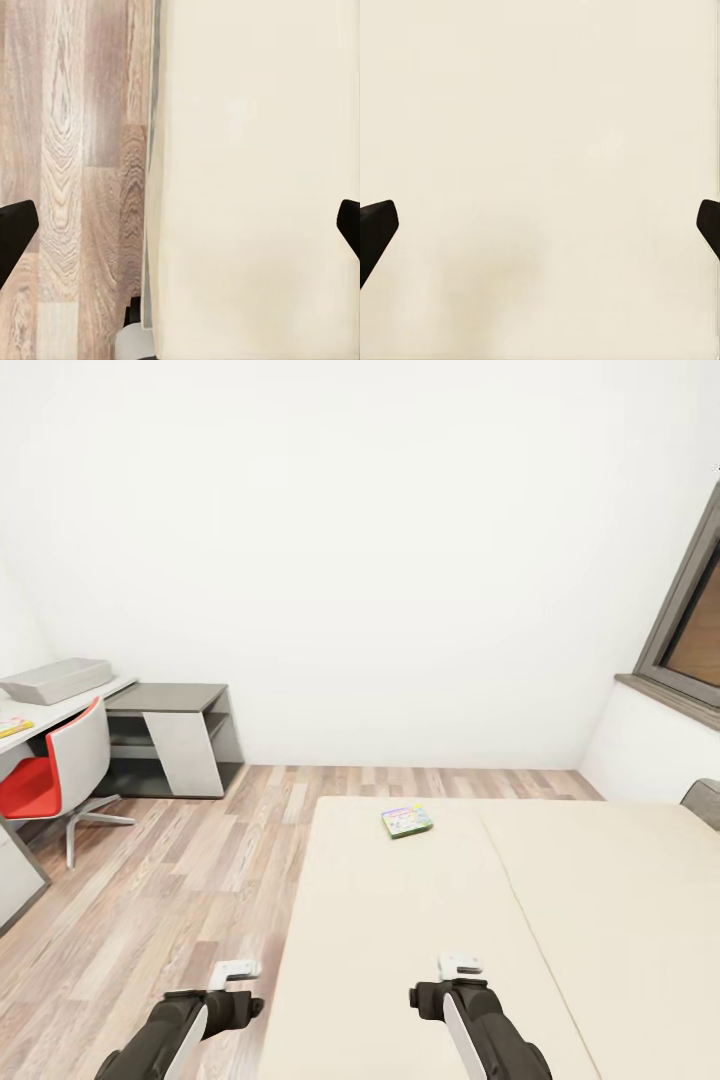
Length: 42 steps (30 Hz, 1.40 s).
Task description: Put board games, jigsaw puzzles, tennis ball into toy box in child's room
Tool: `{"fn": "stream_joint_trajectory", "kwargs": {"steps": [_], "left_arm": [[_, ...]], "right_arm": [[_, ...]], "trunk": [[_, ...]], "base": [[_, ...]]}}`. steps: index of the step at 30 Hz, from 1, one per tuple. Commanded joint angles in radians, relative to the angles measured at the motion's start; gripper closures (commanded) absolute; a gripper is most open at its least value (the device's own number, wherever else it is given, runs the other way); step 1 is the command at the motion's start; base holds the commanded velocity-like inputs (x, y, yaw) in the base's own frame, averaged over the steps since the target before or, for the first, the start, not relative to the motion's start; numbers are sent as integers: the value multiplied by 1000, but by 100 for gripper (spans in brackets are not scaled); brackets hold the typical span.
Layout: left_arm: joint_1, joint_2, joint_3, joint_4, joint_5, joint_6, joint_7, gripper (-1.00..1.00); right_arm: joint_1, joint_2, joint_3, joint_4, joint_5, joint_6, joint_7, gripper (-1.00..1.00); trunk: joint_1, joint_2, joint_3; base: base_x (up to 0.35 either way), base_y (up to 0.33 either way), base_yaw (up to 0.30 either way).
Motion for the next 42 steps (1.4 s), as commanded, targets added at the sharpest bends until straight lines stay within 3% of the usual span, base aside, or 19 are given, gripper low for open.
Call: {"fn": "stream_joint_trajectory", "kwargs": {"steps": [1, 42], "left_arm": [[-1, -1, 3, -2, 2, 7, -4, -100], [-1, -2, 2, -2, 2, 7, -3, -100]], "right_arm": [[-1, 0, 0, -1, -4, 5, -5, -100], [-1, 0, 0, -1, -4, 5, -5, -100]], "trunk": [[1, -2, -2], [1, -2, -2]], "base": [[0, -142, 0], [0, -188, 0]]}}
